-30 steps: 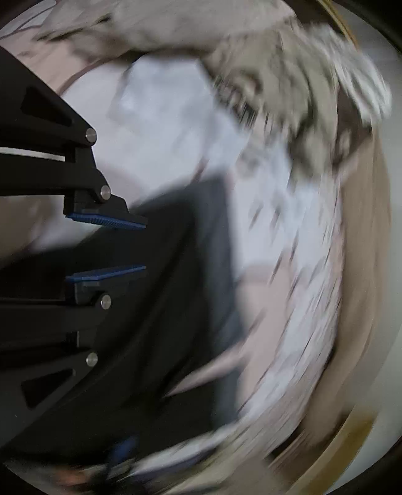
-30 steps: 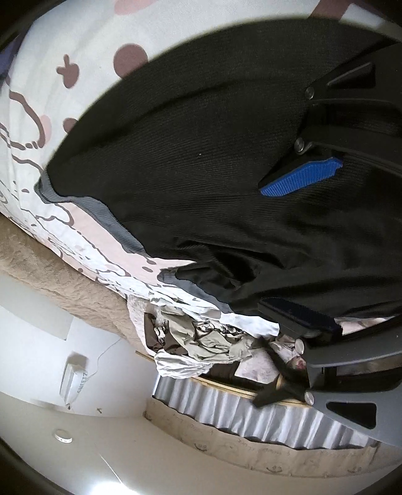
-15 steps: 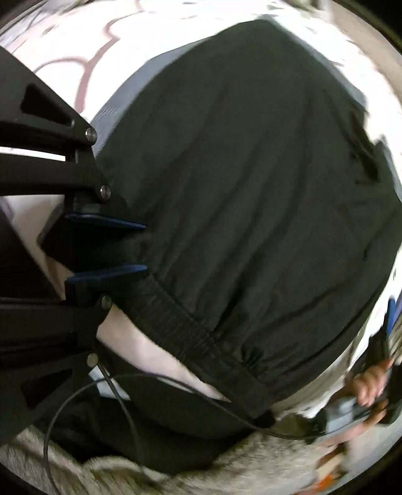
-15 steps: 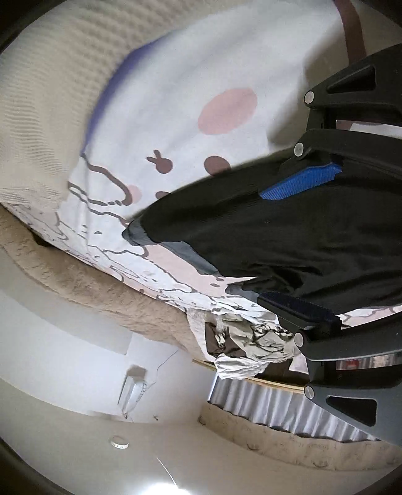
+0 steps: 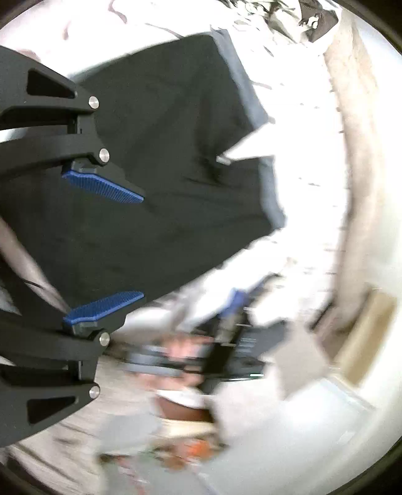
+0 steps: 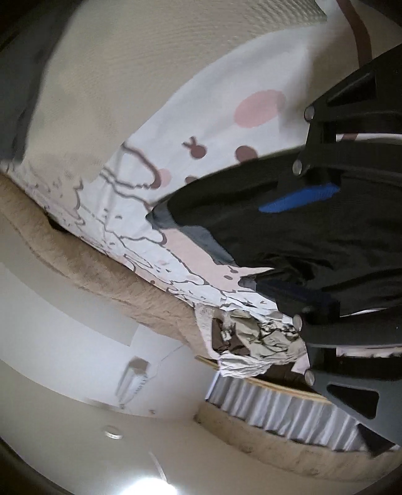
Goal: Fold clothes
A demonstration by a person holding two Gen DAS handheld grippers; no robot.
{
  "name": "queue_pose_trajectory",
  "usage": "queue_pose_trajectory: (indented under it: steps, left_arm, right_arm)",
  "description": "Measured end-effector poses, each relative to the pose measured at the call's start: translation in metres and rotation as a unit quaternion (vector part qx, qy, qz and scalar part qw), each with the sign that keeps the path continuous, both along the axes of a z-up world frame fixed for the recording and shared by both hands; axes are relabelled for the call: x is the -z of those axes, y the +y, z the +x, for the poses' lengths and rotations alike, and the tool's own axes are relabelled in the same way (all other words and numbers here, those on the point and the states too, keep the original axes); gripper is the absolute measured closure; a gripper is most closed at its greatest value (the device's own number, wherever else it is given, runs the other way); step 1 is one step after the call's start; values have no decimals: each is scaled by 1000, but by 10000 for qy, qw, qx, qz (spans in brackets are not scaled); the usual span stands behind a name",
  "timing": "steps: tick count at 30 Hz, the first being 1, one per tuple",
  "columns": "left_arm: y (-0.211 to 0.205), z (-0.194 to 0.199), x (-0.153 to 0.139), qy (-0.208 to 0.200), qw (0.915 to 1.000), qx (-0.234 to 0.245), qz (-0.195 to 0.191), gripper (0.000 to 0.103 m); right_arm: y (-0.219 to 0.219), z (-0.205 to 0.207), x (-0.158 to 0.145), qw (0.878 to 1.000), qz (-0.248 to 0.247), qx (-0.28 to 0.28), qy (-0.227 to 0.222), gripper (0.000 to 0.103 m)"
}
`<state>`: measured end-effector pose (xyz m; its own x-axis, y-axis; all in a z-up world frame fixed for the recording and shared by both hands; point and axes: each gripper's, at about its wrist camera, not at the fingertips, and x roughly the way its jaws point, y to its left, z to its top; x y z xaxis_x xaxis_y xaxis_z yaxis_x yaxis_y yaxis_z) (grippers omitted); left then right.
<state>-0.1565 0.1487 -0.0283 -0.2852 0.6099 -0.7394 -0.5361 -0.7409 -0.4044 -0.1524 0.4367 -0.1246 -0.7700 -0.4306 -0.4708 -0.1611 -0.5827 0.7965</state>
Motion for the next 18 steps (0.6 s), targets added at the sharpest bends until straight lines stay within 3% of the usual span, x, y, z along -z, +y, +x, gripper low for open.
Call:
queue_pose_trajectory:
  steps: [4, 7, 10, 14, 18]
  left_arm:
    - [34, -6, 46, -46, 9995, -157, 278, 44]
    - [49, 8, 78, 9, 9995, -285, 136, 44]
    - [54, 9, 106, -32, 9991, -426, -42, 44]
    - [35, 4, 132, -161, 9970, -650, -392, 44]
    - [8, -11, 137, -597, 9935, -962, 83, 44]
  right_arm:
    - [-6, -22, -41, 9957, 846, -382, 63, 58]
    - [-1, -65, -50, 9895, 1368, -329, -338, 58]
    - [4, -120, -20, 9862, 1193, -471, -1045, 58]
    - [17, -161, 35, 9773, 1139, -101, -1783, 58]
    - [26, -175, 70, 9723, 1193, 88, -2007, 58]
